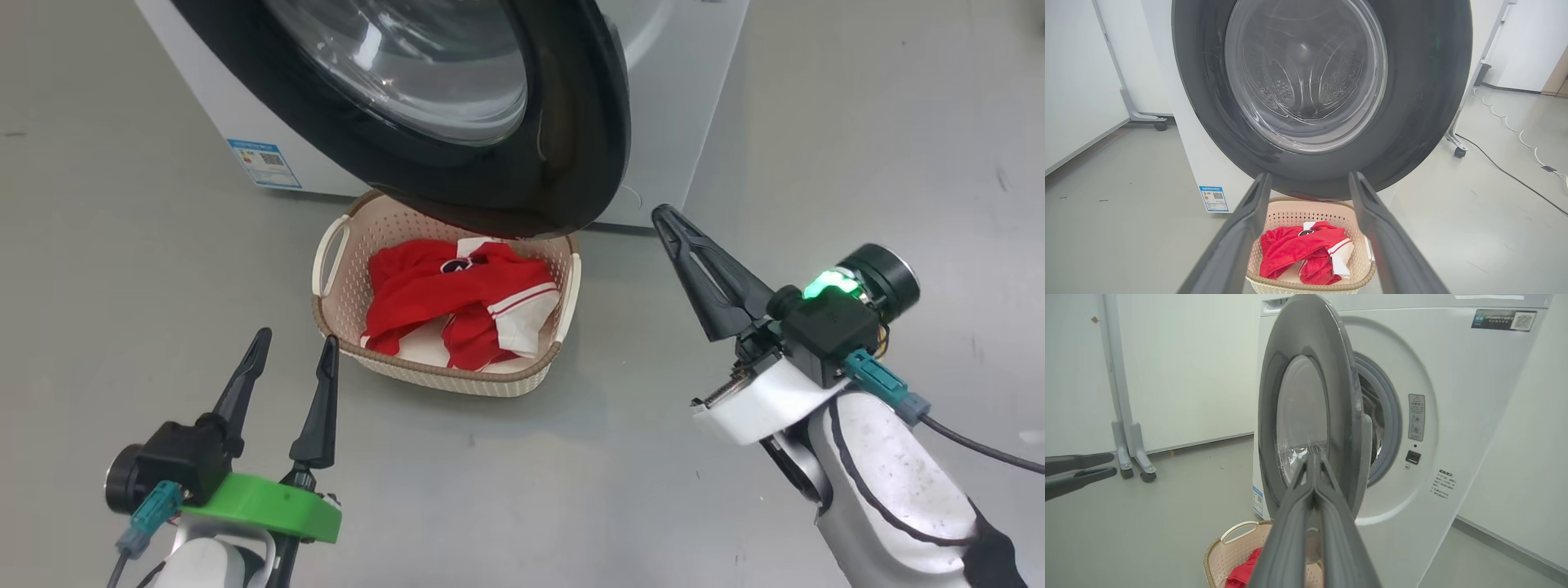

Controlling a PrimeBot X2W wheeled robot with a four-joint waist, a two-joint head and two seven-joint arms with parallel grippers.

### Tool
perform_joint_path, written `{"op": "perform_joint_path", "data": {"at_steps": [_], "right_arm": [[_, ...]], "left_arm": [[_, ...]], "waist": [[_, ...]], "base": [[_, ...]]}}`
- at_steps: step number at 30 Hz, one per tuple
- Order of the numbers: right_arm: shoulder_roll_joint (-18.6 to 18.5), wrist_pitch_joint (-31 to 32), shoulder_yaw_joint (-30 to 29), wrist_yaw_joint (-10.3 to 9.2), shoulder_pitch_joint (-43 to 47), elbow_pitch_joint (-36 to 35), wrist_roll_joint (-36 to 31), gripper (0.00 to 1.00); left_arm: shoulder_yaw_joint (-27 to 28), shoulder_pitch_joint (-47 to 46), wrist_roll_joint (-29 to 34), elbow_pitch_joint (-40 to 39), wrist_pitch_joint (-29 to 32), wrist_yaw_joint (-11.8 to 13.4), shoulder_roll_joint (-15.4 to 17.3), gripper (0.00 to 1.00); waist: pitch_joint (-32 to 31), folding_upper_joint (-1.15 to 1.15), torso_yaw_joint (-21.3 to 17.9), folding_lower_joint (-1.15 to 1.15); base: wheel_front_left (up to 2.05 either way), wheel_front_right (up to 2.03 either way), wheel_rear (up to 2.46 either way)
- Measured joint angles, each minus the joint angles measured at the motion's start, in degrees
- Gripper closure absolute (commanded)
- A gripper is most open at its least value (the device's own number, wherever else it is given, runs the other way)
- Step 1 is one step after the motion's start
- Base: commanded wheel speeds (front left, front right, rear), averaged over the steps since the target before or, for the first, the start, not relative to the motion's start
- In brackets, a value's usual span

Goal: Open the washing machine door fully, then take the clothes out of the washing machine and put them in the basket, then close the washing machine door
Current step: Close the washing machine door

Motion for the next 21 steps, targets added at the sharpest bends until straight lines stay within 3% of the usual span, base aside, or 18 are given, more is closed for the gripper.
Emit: {"op": "perform_joint_path", "data": {"at_steps": [8,21], "right_arm": [[-3.54,1.91,5.3,0.0,-7.03,2.26,1.74,1.0],[-6.44,2.09,6.53,0.0,-16.49,6.35,4.91,1.0]], "left_arm": [[-1.01,-3.21,0.0,-0.1,0.0,-0.02,-1.18,0.0],[-1.04,-7.1,-0.1,0.0,0.0,-0.05,-2.02,0.0]], "waist": [[4.74,0.0,3.05,0.0],[11.62,0.0,7.06,0.0]], "base": [[0.0,0.0,0.0],[0.0,0.0,0.0]]}}
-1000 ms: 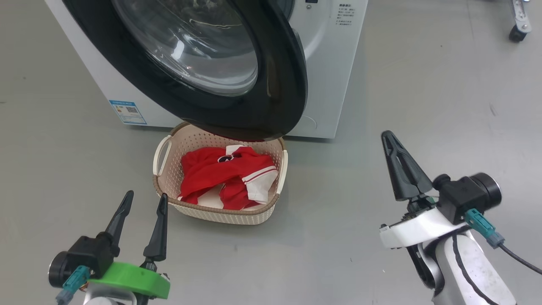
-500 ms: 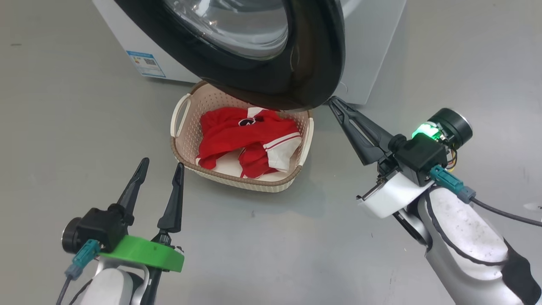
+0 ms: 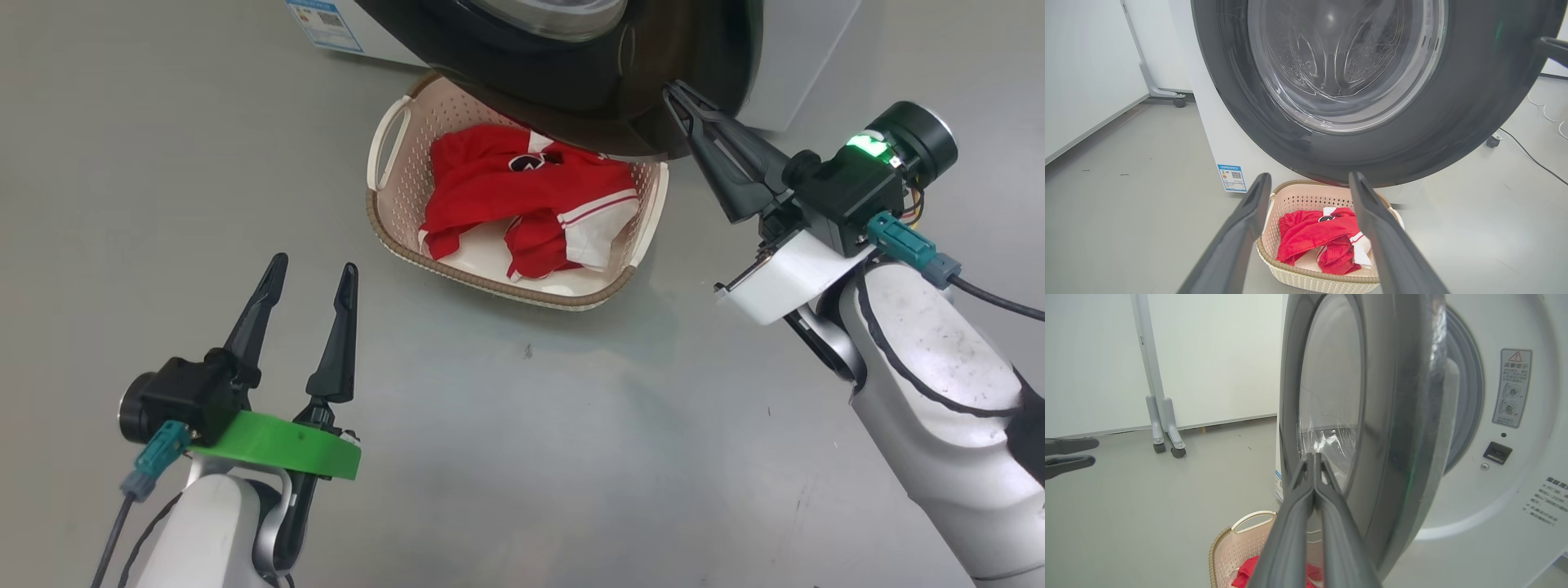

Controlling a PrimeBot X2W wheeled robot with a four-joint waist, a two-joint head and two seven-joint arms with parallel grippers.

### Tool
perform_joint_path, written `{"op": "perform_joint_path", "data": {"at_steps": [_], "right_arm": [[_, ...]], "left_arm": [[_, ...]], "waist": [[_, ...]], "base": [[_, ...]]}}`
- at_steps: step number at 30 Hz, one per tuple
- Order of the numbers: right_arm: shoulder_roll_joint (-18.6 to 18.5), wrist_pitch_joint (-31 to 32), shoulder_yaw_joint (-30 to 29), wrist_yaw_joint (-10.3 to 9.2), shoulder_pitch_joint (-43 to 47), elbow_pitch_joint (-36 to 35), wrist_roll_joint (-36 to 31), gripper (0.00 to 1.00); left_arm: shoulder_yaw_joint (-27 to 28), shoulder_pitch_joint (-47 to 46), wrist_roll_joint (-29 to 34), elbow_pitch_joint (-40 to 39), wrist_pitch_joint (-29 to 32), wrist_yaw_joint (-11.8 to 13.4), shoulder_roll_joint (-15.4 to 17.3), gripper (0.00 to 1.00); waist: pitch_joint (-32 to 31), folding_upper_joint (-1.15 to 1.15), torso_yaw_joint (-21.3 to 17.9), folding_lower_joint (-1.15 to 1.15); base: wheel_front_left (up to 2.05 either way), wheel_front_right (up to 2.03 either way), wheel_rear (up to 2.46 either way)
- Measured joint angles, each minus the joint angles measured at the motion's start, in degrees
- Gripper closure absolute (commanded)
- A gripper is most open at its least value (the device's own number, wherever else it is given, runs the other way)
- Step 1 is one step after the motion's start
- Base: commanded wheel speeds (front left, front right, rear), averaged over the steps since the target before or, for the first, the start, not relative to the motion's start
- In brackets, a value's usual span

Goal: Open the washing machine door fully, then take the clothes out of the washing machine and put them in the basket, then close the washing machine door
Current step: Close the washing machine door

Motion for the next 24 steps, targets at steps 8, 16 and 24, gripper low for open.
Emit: {"op": "perform_joint_path", "data": {"at_steps": [8,16,24], "right_arm": [[-1.15,-0.15,0.64,0.0,-3.75,4.12,2.31,1.0],[-1.57,-1.16,0.22,0.02,-7.45,6.17,3.36,1.0],[-2.86,-1.42,0.44,0.49,-12.24,7.61,3.82,1.0]], "left_arm": [[0.26,-1.36,-0.18,0.37,0.0,-0.02,-0.56,0.0],[0.34,-2.9,-0.18,0.45,0.0,-0.19,-0.74,0.0],[0.37,-4.56,-0.16,0.2,0.0,-0.19,-0.91,0.0]], "waist": [[3.08,0.0,1.23,0.0],[5.22,0.0,1.28,0.0],[7.59,0.0,1.08,0.0]], "base": [[0.0,0.0,0.0],[0.0,0.0,0.0],[0.0,0.0,0.0]]}}
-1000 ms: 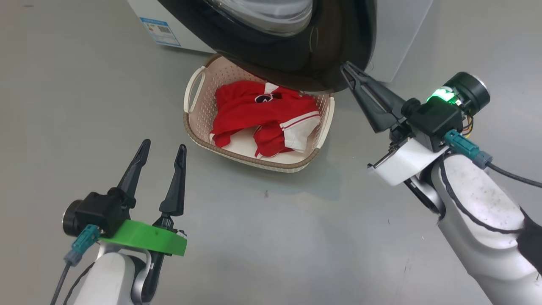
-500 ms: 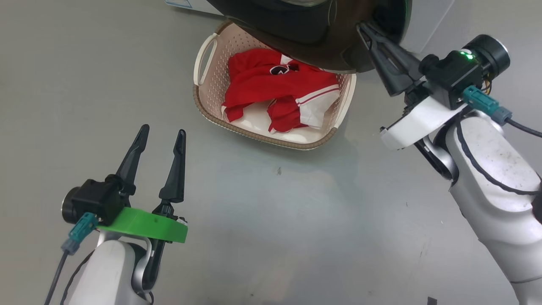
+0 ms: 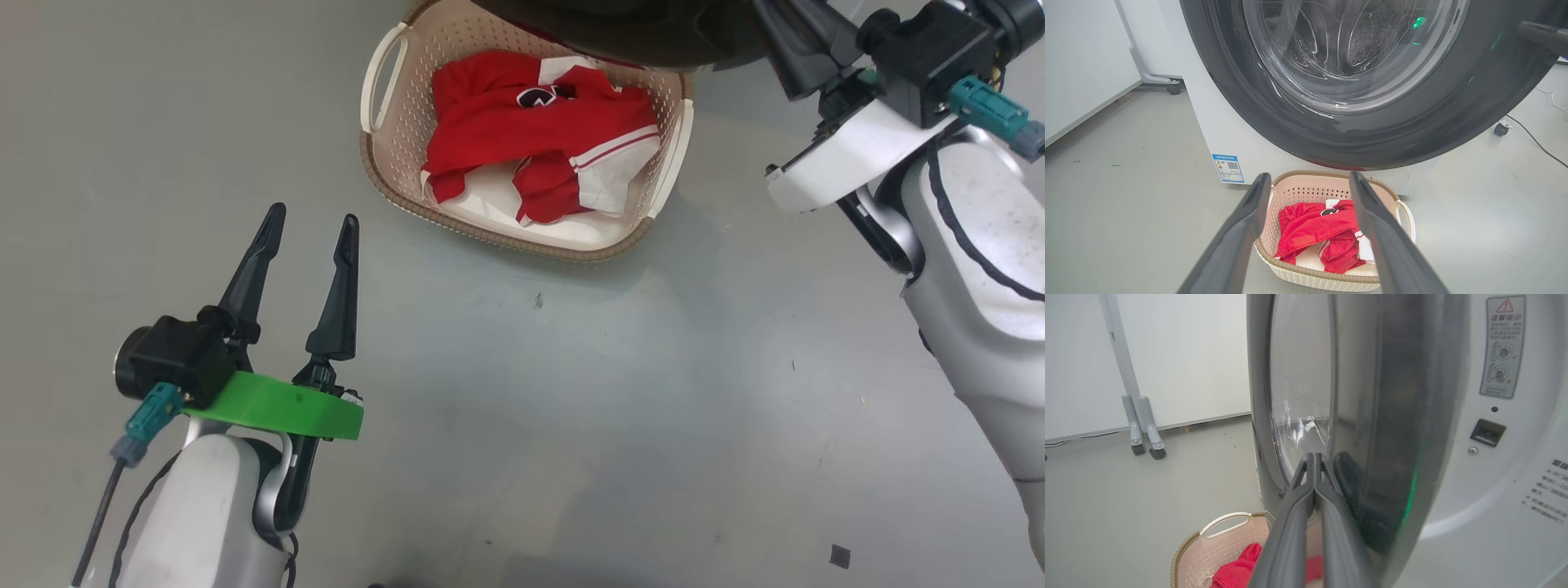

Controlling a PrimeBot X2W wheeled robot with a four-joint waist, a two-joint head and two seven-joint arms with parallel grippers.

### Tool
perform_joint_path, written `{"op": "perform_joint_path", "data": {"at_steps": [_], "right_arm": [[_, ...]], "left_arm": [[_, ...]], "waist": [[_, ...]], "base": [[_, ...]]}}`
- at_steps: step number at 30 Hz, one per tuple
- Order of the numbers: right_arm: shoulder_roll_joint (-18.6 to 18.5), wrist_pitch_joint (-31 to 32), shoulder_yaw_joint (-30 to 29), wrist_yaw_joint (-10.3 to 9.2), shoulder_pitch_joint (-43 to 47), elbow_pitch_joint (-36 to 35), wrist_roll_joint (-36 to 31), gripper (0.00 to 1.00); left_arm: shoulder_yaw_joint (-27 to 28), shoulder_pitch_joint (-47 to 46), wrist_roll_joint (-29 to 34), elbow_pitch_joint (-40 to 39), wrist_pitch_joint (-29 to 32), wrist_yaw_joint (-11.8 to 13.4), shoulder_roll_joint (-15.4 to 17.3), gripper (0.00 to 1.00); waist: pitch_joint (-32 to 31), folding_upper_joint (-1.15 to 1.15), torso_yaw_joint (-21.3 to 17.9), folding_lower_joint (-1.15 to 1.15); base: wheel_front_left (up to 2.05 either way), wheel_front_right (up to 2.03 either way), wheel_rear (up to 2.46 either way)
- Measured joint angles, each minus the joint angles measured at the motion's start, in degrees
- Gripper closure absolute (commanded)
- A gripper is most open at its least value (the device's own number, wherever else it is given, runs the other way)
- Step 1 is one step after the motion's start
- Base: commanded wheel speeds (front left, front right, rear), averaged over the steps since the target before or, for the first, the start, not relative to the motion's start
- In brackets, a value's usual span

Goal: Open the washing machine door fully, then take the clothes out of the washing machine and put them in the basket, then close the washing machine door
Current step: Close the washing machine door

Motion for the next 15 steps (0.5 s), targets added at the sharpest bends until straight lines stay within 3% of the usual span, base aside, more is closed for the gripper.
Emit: {"op": "perform_joint_path", "data": {"at_steps": [15], "right_arm": [[-3.37,0.19,-1.1,0.01,-13.02,3.2,1.74,1.0]], "left_arm": [[-1.01,-2.61,-0.11,-0.88,0.0,0.0,-0.18,0.0]], "waist": [[6.14,0.0,0.05,0.0]], "base": [[0.0,0.0,0.0]]}}
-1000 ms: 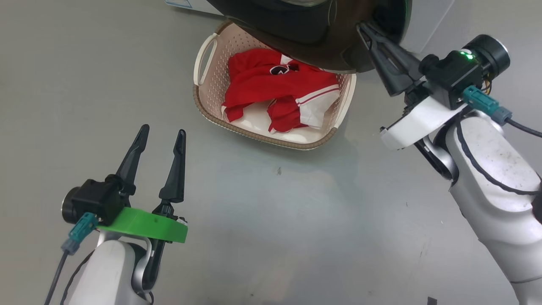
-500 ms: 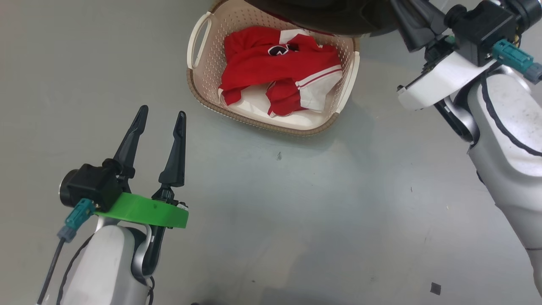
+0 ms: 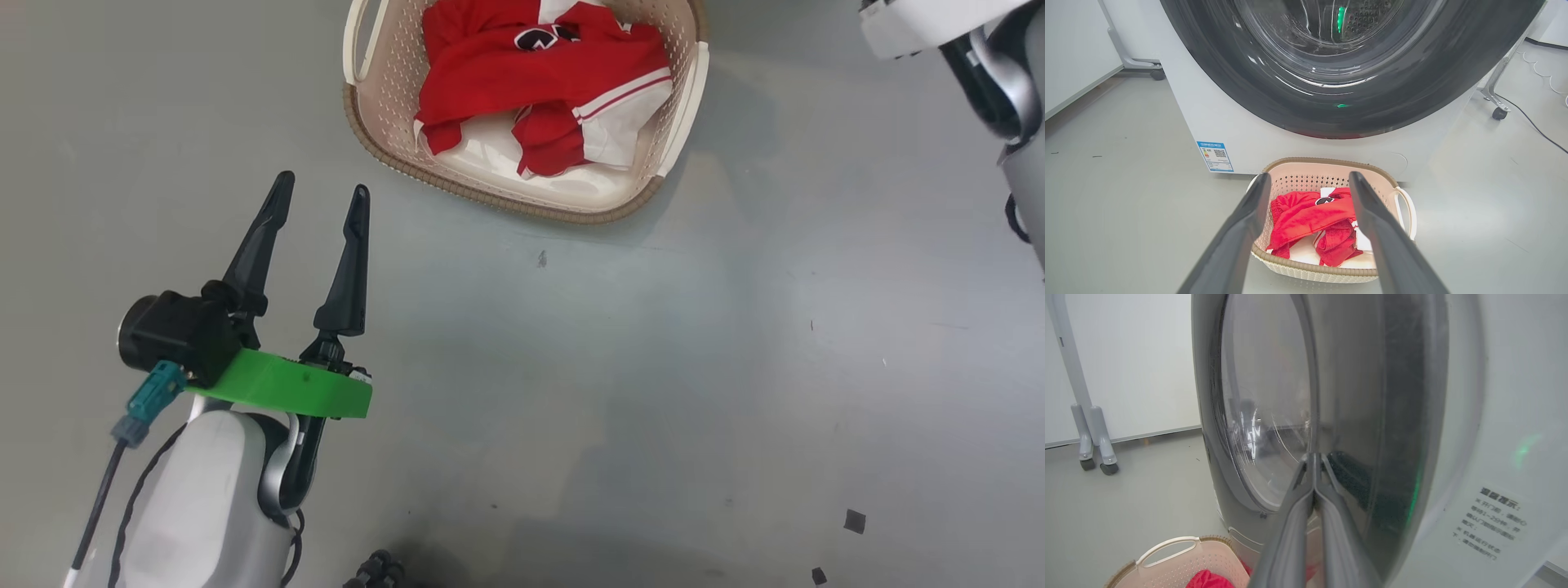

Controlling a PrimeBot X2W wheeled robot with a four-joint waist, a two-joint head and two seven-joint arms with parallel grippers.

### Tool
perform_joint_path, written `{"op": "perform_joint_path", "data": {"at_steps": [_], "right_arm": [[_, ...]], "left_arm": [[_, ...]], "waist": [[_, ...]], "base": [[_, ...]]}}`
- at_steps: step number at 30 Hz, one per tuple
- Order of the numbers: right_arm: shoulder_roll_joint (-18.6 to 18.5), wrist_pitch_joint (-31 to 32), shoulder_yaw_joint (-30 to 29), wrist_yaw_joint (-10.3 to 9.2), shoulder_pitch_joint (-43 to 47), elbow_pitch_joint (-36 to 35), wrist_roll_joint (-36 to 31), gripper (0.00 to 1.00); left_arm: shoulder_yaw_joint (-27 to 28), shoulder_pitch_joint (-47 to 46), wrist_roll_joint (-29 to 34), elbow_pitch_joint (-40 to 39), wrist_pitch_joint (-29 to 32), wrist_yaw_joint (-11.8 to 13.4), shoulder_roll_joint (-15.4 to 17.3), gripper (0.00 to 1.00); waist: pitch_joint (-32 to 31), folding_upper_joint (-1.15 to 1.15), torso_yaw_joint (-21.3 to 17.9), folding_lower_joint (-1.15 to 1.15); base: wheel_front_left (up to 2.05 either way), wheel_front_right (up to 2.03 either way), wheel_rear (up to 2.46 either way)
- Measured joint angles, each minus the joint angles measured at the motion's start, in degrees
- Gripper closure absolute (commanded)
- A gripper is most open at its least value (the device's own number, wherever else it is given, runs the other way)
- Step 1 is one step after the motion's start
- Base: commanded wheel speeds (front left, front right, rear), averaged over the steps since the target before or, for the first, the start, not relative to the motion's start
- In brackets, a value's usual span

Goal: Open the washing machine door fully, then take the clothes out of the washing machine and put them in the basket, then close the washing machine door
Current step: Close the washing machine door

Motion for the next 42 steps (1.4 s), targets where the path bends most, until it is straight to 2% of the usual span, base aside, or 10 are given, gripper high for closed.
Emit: {"op": "perform_joint_path", "data": {"at_steps": [5,11,25,35,42], "right_arm": [[-0.75,-0.01,-1.6,0.0,-3.03,1.71,1.69,1.0],[-2.63,0.01,-0.99,0.0,-6.34,4.09,0.76,1.0],[-1.33,-0.77,-2.23,1.04,-12.22,8.53,1.62,1.0],[-0.11,-2.21,-2.03,1.25,-12.43,12.77,1.62,1.0],[-0.22,-2.7,-1.92,0.42,-8.61,16.1,1.62,1.0]], "left_arm": [[-0.79,-0.96,-0.26,-0.02,0.0,0.0,-0.13,0.0],[-1.18,-1.84,-0.29,-0.01,0.0,0.0,-0.31,0.0],[-1.75,-2.86,-0.85,0.46,0.0,0.0,-0.55,0.0],[-1.4,-3.46,-0.86,1.42,0.0,0.0,-0.7,0.0],[-0.69,-3.49,-0.83,2.67,0.0,0.0,-0.73,0.0]], "waist": [[1.86,0.0,0.36,0.0],[3.27,0.0,0.97,0.0],[5.46,0.0,1.58,0.0],[4.21,0.0,1.57,0.0],[1.44,0.0,1.0,0.0]], "base": [[0.0,0.0,0.0],[0.0,0.0,0.0],[0.0,0.0,0.0],[0.0,0.0,0.0],[0.0,0.0,0.0]]}}
